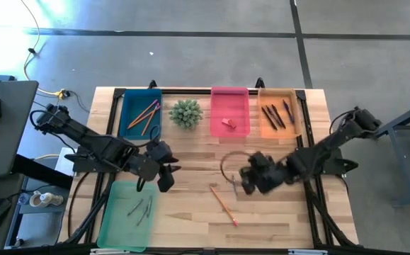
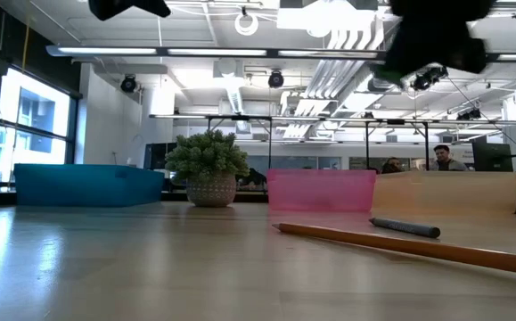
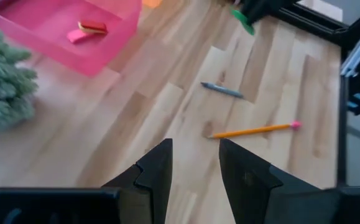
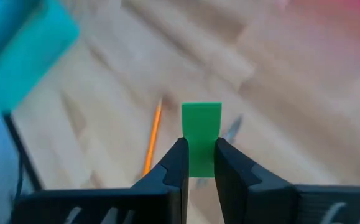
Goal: Sort crayons/erasers/pens/pencils in bins
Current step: Put the green eraser into the pink bin
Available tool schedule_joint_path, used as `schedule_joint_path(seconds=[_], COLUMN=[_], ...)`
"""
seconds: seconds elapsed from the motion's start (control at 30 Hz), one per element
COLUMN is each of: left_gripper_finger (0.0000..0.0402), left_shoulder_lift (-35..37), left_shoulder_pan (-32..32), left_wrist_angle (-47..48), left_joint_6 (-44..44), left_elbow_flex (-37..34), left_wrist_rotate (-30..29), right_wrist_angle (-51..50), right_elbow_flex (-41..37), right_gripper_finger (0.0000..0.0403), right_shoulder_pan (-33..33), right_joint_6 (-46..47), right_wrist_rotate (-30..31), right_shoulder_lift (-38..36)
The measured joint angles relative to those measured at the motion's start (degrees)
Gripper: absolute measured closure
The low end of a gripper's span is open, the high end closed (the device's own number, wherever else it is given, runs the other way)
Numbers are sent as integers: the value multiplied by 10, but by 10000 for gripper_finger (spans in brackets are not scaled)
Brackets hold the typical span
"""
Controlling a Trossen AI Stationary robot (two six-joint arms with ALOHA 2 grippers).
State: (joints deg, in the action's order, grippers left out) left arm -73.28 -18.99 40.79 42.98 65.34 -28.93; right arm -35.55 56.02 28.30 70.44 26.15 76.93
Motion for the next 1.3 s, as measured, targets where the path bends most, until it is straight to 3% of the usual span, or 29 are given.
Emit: schedule_joint_path(seconds=[0.33, 0.57, 0.8, 1.07, 1.3], left_gripper_finger=[283, 283, 283, 283, 283], left_shoulder_lift=[0, 0, 0, -6, -10], left_shoulder_pan=[46, 73, 78, 78, 78], left_wrist_angle=[-4, -4, 14, 25, 28], left_joint_6=[-99, -137, -157, -164, -169], left_elbow_flex=[0, 0, 0, 0, 0], left_wrist_rotate=[0, 0, 0, 3, 15], right_wrist_angle=[30, 75, 66, 59, 38], right_elbow_flex=[58, 55, 33, 31, 30], right_gripper_finger=[363, 363, 363, 363, 363], right_shoulder_pan=[-187, -279, -331, -359, -380], right_joint_6=[-230, -318, -319, -318, -259], right_wrist_rotate=[-1, -1, -1, -9, -9], right_shoulder_lift=[-7, -4, 16, 94, 146])
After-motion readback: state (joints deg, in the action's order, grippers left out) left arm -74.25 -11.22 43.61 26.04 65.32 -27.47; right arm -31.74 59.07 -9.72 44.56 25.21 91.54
